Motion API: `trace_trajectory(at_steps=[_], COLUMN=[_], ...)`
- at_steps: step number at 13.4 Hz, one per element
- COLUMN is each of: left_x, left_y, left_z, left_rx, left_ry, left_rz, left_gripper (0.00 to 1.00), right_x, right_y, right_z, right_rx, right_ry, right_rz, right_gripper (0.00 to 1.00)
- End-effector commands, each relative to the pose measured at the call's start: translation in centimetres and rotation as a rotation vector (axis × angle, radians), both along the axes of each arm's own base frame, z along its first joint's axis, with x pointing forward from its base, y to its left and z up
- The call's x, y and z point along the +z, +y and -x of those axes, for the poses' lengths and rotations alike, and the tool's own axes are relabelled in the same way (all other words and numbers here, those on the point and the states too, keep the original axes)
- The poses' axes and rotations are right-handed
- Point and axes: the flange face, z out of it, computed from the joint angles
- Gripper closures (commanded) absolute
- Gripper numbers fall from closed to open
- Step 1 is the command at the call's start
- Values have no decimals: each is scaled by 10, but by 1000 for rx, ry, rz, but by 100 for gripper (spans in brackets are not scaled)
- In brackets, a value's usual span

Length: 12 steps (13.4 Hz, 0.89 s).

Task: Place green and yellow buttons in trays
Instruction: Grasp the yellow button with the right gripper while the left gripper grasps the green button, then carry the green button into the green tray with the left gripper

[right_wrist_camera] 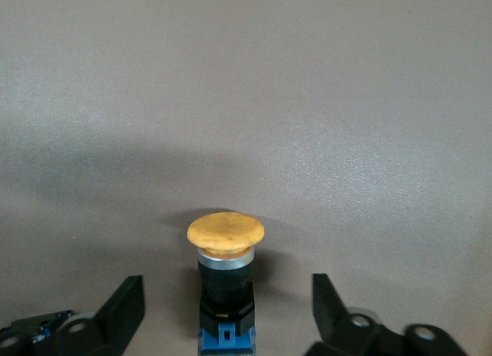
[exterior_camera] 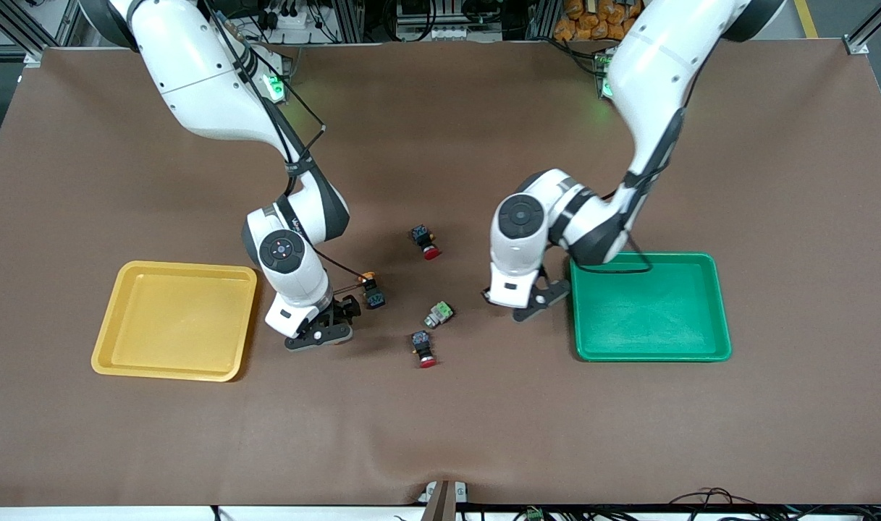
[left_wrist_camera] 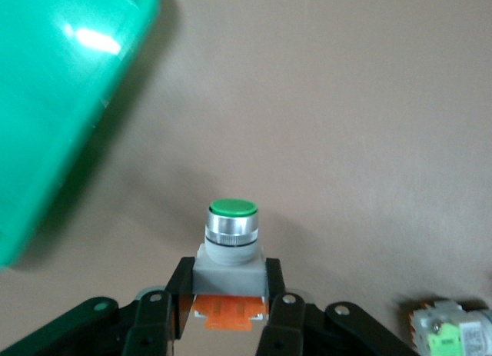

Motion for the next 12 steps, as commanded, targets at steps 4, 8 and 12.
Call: trace_trajectory(at_steps=[4, 8, 12], left_x=[67, 45, 20], left_y=[113, 232, 303], left_z=[-30, -46, -48], left_rx=[-133, -208, -244], left_ry=[98, 215, 260], left_rz=[-70, -75, -51], left_gripper=[100, 100, 100], right_x=[0, 0, 6], right_y=[2, 2, -5], right_z=[4, 4, 0], right_rx=[37, 32, 9], right_ry=[-23, -23, -22], right_rz=[37, 36, 37], right_gripper=[100, 100, 100])
